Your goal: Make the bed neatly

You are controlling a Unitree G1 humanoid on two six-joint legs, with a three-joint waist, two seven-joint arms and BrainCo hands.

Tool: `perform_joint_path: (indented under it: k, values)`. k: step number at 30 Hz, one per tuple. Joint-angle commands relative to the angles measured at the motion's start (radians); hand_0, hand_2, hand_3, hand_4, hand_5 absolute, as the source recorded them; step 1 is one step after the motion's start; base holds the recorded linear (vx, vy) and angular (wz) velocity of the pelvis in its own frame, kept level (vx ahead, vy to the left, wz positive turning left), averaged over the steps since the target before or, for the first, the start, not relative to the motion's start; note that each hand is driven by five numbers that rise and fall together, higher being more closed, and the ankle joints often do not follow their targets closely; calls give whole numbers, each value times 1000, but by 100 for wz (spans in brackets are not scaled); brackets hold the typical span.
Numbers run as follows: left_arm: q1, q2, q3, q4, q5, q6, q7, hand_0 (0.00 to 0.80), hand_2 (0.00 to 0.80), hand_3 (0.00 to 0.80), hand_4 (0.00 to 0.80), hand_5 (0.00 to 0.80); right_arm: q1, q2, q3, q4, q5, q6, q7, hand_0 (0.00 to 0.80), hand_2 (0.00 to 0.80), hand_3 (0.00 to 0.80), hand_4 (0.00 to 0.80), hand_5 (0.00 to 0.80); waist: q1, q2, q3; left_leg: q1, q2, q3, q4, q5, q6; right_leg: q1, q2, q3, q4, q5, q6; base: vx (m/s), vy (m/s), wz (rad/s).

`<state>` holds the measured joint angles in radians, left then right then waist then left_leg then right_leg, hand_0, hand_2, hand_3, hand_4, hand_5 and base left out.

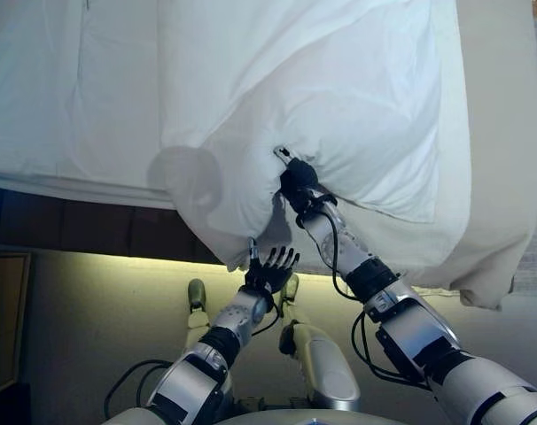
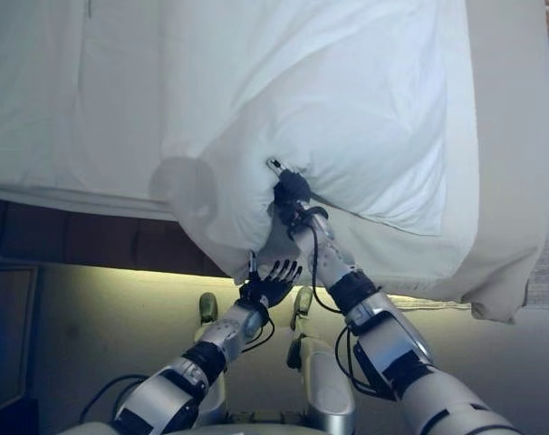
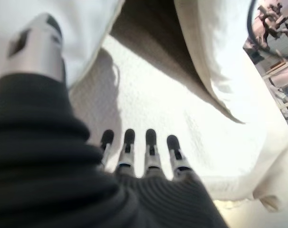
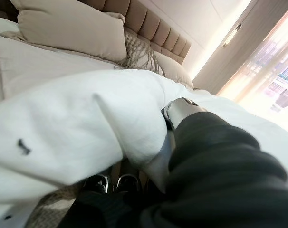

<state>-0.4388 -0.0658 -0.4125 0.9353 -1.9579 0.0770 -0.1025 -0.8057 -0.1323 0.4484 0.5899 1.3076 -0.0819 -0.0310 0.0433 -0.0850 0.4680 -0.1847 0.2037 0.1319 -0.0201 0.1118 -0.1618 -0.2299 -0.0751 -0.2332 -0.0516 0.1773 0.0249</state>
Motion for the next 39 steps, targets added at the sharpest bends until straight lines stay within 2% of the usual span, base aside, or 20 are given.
perform_joint_path:
  k: [1,6,11,23,30,35,39]
  values:
    - [-30,-102,-94,16,-14,65,-54,0,0,0,0,0,-177,89,35,-158,-35,-14,56,800,800,800,800,800,21,-34,-1,-9,25,-8,-38,61,27,-19,-82,-19,131,-59,77,-5,-36,0]
    - [-35,-107,-109,2,-14,66,-126,0,0,0,0,0,-169,85,48,-165,-20,-9,74,800,800,800,800,800,19,-40,6,-10,32,0,-32,61,24,-18,-78,-25,131,-58,76,-1,-20,0]
    - [-54,-116,-98,-35,-14,3,-207,0,0,0,0,0,-152,90,53,-182,-8,22,77,800,800,800,800,800,7,-41,9,-12,37,8,-24,62,22,-21,-78,-23,139,-61,74,2,7,0]
    - [-162,-123,52,-100,-14,-123,-372,0,0,0,0,0,-76,120,61,-264,-27,93,95,800,800,800,800,800,-31,-52,2,-28,47,22,-13,62,14,-47,-75,-7,152,-71,72,2,45,-1]
    - [-213,-107,147,-151,-14,-209,-484,0,0,0,0,0,-16,114,74,-362,-35,130,121,800,800,800,800,800,-42,-75,4,-58,57,23,-12,68,8,-76,-66,-6,158,-76,73,-17,37,-1]
    - [-236,-85,205,-198,-14,-258,-535,0,0,0,0,0,27,94,69,-424,-24,126,141,800,800,800,800,800,-43,-88,7,-78,59,12,-6,67,6,-91,-62,-11,162,-76,75,0,0,0]
    - [-237,-70,230,-231,-14,-310,-525,0,0,0,0,0,64,88,61,-443,-24,99,145,800,800,800,800,800,-37,-97,10,-87,58,1,-5,63,6,-91,-60,-18,162,-79,78,-16,-17,4]
